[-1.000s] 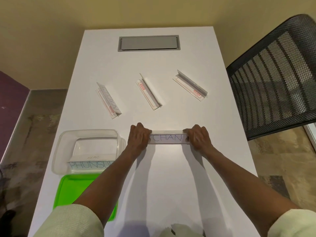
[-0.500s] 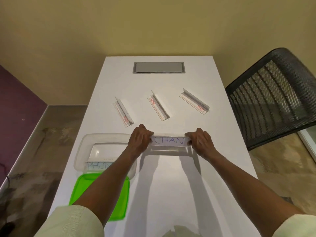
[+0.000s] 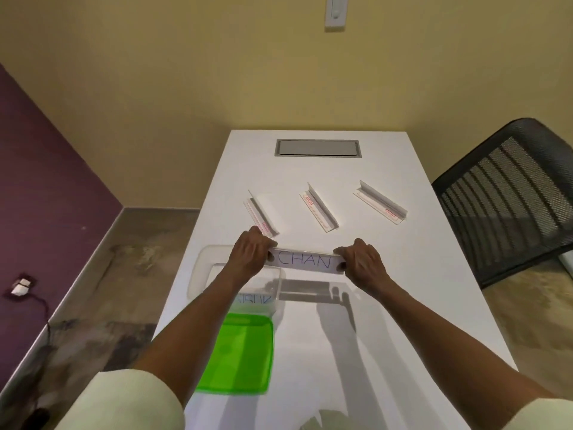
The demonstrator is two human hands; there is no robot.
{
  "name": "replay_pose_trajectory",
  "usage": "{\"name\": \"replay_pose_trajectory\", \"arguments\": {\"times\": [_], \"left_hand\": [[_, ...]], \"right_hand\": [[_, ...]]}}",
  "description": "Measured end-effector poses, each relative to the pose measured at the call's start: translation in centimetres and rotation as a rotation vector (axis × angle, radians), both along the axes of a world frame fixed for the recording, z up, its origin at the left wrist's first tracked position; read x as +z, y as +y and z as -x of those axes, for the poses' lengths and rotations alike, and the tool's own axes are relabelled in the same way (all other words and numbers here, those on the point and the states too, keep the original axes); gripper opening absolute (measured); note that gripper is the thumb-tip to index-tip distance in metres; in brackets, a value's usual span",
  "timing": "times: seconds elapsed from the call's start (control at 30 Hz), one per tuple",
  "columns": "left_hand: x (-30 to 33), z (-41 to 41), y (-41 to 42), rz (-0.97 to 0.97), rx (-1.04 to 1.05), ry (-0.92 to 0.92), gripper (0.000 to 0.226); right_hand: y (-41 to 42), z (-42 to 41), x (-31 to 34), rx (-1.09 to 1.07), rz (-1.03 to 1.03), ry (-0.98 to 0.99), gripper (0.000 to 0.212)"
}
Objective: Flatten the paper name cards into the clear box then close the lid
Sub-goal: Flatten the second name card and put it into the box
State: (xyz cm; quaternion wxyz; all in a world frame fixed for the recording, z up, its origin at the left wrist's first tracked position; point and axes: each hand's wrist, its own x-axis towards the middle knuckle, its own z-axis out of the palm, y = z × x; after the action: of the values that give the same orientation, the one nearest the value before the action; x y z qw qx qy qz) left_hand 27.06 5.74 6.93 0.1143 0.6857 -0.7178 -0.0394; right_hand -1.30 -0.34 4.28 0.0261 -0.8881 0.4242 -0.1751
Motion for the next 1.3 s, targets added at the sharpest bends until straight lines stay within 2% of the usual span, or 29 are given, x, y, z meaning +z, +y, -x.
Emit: {"name": "replay_pose_trajectory", "arguments": {"times": [0.13,0.3,0.4,0.6,0.97,1.03,1.13,1.3], "left_hand": [[0.8,-3.2,1.9,0.003,0.049,0.005,0.025],[0.7,-7.5,3.0,-0.049,0.171,0.021,0.029],[0.5,-9.4,3.5,-0.067,0.170,-0.007,0.031],[-0.8,-12.8,3.6,-0.144,0.201,-0.048,0.033],[-2.2,-14.2,3.0,-0.255,0.234,-0.045,0.038],[-2.4,-14.1,2.9,-0.268,0.232,-0.047,0.036],[-2.4,-13.9,2.7,-0.287,0.191,-0.096,0.029],[-2.8,-14.3,2.3,-0.291,0.138,-0.160,0.019]], "right_hand": [[1.1,-3.6,0.5,0.028,-0.016,-0.026,0.054],[2.3,-7.9,0.7,0.056,-0.031,0.001,0.038],[2.8,-9.8,0.3,0.093,-0.063,0.004,0.039],[2.9,-13.2,0.3,0.071,-0.130,0.121,0.024],[1.7,-16.7,-0.4,0.056,-0.220,0.287,0.016],[1.6,-17.1,-0.6,0.067,-0.219,0.288,0.005],[1.1,-17.7,-0.9,0.099,-0.213,0.277,0.014],[0.4,-18.6,-0.9,0.165,-0.189,0.307,0.016]]}}
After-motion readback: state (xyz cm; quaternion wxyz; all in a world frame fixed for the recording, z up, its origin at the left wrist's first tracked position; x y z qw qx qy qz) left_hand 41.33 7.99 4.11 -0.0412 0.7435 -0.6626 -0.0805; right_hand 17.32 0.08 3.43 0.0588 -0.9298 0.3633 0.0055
